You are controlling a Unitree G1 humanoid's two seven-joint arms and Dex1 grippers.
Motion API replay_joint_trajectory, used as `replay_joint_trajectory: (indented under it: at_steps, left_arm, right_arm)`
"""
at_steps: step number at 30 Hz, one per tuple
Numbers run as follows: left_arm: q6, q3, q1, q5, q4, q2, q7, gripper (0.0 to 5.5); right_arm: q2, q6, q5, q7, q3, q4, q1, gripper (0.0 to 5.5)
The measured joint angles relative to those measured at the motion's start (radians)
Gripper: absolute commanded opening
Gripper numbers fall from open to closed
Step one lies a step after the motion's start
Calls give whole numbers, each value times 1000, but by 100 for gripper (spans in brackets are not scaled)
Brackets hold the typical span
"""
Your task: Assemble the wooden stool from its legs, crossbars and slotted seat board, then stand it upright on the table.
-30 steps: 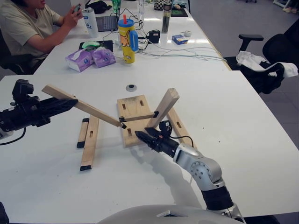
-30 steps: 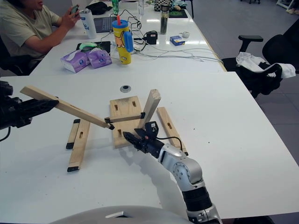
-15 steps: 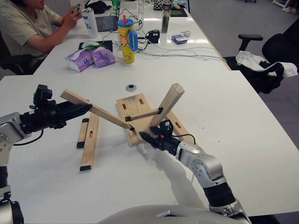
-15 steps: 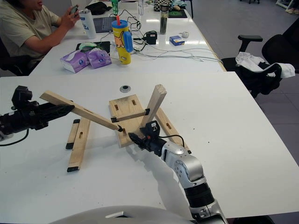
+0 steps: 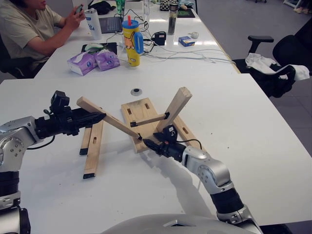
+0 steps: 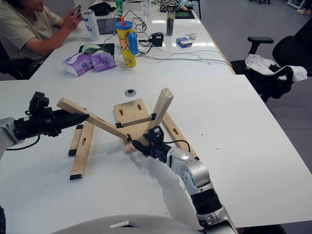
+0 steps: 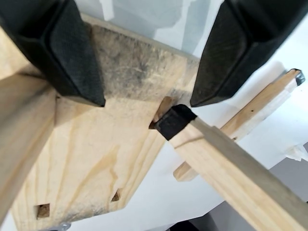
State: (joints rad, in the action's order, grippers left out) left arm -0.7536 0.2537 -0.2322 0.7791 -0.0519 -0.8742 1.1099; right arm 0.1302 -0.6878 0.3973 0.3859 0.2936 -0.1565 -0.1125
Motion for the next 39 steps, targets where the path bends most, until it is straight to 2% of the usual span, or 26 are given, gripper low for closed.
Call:
replay_joint_trajectory:
  at_steps: [11, 27, 33, 39]
  left_arm:
    - [98, -138, -57, -127, -132, -80, 35, 206]
    - [185, -351, -218, -276, -140, -115, 97, 206]
    - [207, -380, -236, -292, -104, -61, 87, 206]
    - [233, -399, -252, -291, -17, 63, 60, 206]
  right_arm:
    - [14, -23, -42, 0, 26, -2, -18, 330]
    - [53, -79, -74, 7, 51, -21, -35, 330]
    - [59, -89, -76, 10, 64, -18, -33, 330]
    - [61, -91, -77, 26, 69, -3, -45, 330]
